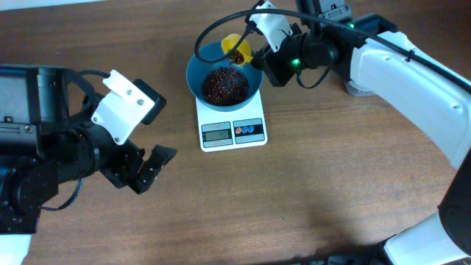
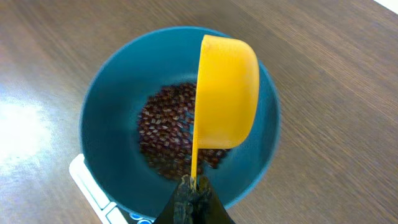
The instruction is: Scoop item into bowl and weigh 50g on scale
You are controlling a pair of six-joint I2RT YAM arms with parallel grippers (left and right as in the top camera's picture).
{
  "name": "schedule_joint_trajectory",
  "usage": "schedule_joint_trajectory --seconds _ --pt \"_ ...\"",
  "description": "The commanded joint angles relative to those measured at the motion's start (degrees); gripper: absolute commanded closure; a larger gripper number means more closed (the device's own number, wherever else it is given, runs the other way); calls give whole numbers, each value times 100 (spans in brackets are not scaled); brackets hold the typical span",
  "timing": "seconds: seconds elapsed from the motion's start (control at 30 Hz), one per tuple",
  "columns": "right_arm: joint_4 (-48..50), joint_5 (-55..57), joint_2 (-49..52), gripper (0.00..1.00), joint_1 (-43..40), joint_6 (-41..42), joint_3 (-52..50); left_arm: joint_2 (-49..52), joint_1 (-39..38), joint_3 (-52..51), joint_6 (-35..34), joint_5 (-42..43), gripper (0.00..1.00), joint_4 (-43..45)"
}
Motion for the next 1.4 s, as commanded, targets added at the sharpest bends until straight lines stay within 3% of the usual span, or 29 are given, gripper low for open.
schedule_joint_trajectory --seconds 0.0,0.77,1.37 --pt "0 216 -129 96 170 -22 162 -7 35 0 107 98 1 9" --pt "17 501 -181 96 389 -42 264 -7 35 0 107 98 1 9" --pt "-264 1561 -186 96 767 -295 380 -7 35 0 107 98 1 7"
